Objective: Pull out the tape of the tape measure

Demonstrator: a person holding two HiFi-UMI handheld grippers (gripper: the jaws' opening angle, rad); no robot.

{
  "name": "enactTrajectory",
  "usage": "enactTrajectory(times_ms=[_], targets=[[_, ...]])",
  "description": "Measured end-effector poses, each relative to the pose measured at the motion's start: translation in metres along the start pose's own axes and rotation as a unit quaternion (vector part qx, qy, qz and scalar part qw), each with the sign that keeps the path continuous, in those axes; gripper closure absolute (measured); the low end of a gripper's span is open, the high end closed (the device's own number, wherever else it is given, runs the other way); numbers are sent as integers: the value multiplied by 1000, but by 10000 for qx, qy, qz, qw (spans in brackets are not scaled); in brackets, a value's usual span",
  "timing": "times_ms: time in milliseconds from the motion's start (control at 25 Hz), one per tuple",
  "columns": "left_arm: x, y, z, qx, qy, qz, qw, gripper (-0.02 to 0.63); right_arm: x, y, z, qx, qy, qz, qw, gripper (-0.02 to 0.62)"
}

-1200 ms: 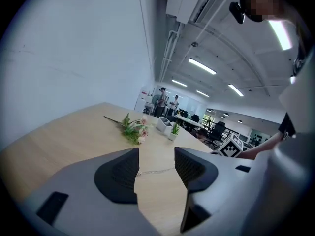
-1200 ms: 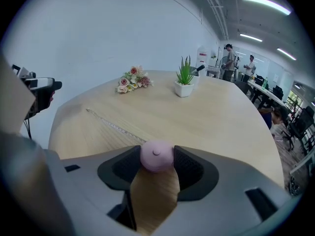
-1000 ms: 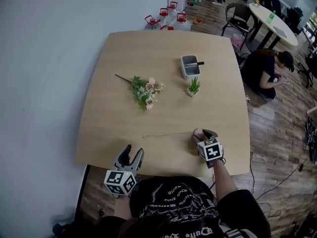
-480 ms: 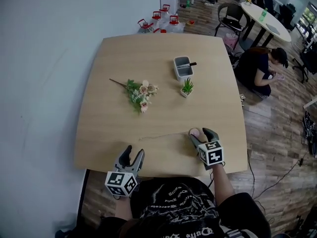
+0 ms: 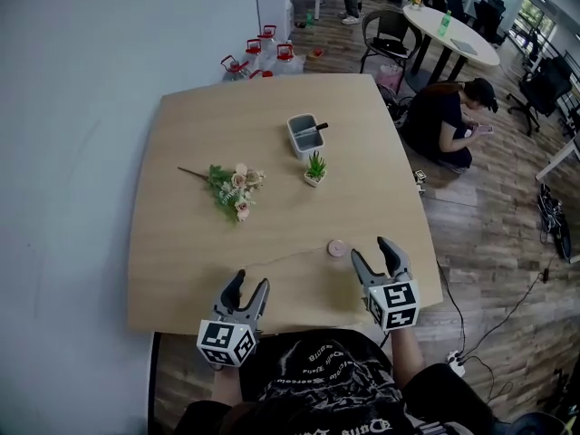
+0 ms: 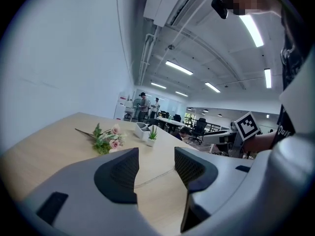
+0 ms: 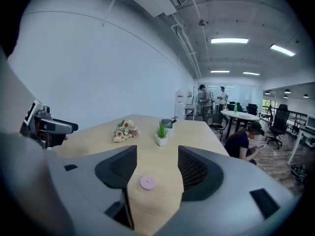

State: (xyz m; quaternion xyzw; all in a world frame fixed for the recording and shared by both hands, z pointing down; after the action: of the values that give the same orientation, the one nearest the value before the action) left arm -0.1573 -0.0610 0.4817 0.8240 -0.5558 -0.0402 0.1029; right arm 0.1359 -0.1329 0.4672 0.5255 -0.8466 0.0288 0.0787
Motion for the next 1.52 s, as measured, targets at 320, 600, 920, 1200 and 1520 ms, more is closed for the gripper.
enactTrajectory(times_ms=[320, 600, 920, 1200, 1520], targets=[[0, -5, -9, 130, 62, -219, 9997, 376, -37, 1, -9, -12, -42, -279, 9996, 321], [-1, -7, -4, 146, -32, -318, 9994, 376, -40, 0, -8, -96, -135, -298, 9994, 321], [-2, -9, 8, 125, -273, -360, 9989, 409, -37, -2, -3, -37, -405, -377, 9985, 452], [0, -8, 14, 185, -382, -185, 9989, 597, -36, -7, 1, -46, -546, -439, 9975, 580], [7, -4, 10, 235, -264, -184, 9992, 600, -24, -11, -2, -56, -450, -424, 9981, 583]])
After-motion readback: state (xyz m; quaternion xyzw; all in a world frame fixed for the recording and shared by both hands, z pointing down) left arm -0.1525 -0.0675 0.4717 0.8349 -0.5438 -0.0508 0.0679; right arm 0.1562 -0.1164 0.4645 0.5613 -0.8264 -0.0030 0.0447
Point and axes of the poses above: the fingertips, and each gripper's own axes: x forward along the fingers, y to its left, z out of its top, the point moved 6 cm from there along -x, backward along the fingers, and after that the axes turned 15 degrees about -y, right-handed, at the moved point
